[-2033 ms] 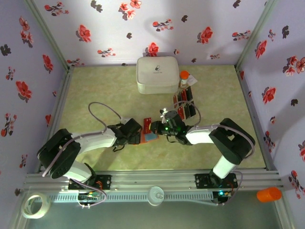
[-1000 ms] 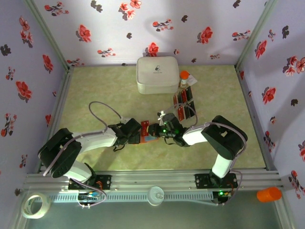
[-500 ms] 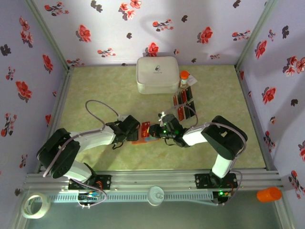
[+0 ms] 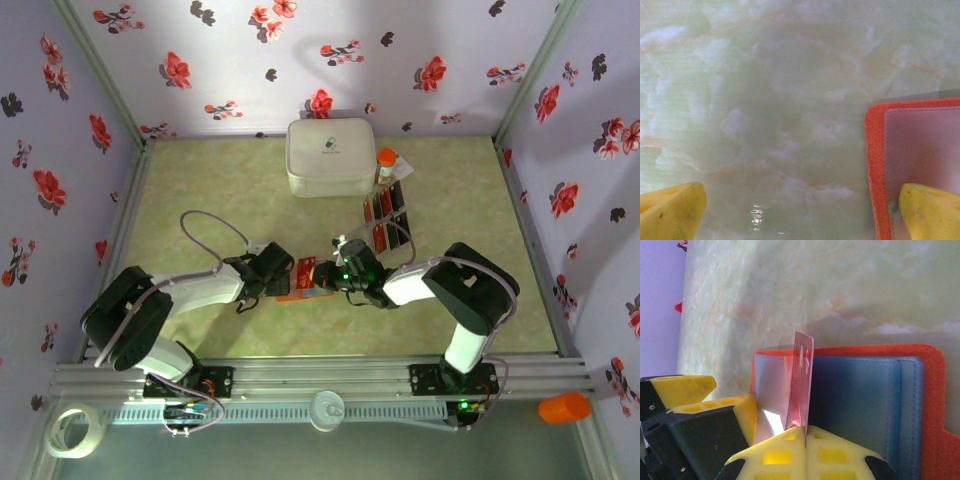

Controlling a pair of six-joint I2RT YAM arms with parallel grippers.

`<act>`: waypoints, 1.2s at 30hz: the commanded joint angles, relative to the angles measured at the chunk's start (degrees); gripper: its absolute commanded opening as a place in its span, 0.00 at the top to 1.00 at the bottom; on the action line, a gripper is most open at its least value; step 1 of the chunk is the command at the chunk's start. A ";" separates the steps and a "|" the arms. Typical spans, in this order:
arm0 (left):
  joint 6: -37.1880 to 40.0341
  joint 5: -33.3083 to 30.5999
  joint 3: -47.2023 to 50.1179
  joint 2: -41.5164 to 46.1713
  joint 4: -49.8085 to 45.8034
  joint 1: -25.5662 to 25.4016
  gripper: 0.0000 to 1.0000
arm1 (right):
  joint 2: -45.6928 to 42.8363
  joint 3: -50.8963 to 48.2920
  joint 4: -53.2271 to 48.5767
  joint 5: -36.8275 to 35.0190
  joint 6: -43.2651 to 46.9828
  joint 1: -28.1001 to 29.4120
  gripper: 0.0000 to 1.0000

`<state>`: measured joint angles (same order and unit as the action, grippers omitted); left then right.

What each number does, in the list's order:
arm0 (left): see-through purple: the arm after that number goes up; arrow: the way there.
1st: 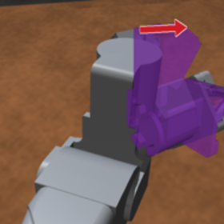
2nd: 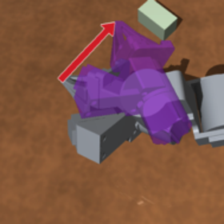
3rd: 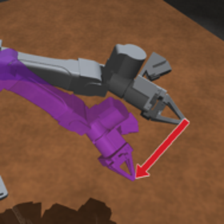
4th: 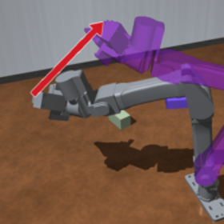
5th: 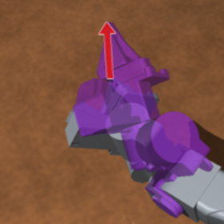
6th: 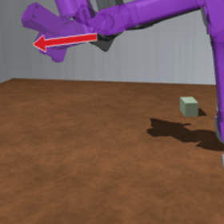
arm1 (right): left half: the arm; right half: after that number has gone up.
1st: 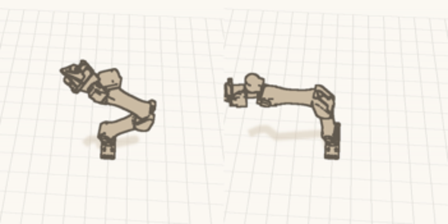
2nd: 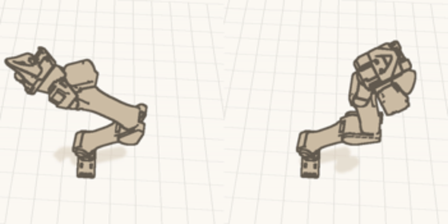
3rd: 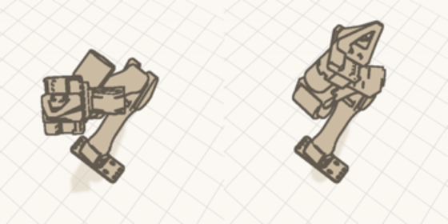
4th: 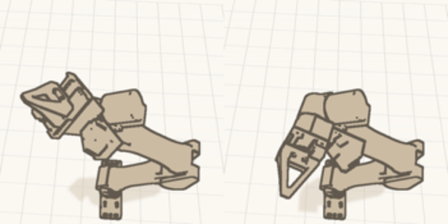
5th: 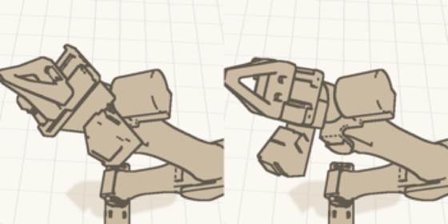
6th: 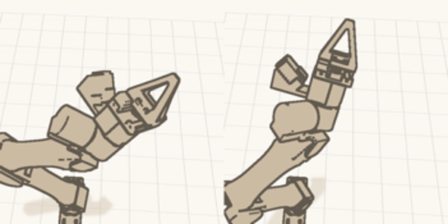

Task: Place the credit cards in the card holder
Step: Insert the credit card into the card slot.

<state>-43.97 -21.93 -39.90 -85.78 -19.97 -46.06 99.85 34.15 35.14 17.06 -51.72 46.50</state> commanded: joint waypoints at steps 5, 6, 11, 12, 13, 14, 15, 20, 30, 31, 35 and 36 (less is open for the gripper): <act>0.55 -1.19 1.49 -1.37 -0.18 0.49 0.00 | -0.38 0.99 -6.90 1.35 -0.51 0.93 1.00; 0.55 -1.10 1.52 -1.26 -0.18 0.54 0.00 | -0.49 1.05 -7.13 1.27 -0.40 0.93 1.00; 0.60 -1.01 1.58 0.63 -1.03 0.53 0.00 | -2.45 1.69 -9.73 0.17 1.16 0.92 1.00; 0.55 -0.88 1.56 1.15 -1.20 0.54 0.00 | -2.80 1.95 -10.14 0.11 1.35 0.79 1.00; 0.56 -0.85 1.56 1.76 -1.48 0.54 0.00 | -3.11 2.29 -10.42 0.00 1.45 0.79 1.00; 0.58 -0.66 1.48 2.42 -1.70 0.54 0.00 | -3.26 2.60 -10.68 -0.03 1.46 0.79 1.00; 0.49 -0.49 1.55 3.09 -1.87 0.54 0.00 | -3.25 2.85 -10.75 0.03 1.45 0.85 1.00; -0.02 0.37 2.05 5.91 -2.12 0.54 0.00 | -2.18 3.25 -10.01 0.51 0.92 0.85 1.00; -0.86 1.56 4.41 6.15 -0.84 0.54 0.00 | -1.07 2.26 -9.01 0.93 0.20 0.83 1.00; -0.94 1.73 4.72 6.00 -0.58 0.54 0.00 | -1.06 2.32 -9.29 1.00 0.20 0.81 1.00; -1.20 2.24 5.50 5.23 0.44 0.54 0.00 | -0.86 2.39 -9.72 1.18 0.31 0.87 1.00; -1.14 2.29 5.62 5.03 0.66 0.54 0.00 | -0.81 2.44 -9.77 1.18 0.30 0.82 1.00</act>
<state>-44.42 -20.25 -34.98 -80.14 -19.94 -45.95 97.51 36.69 27.51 18.04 -51.64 46.94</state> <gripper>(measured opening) 0.998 0.063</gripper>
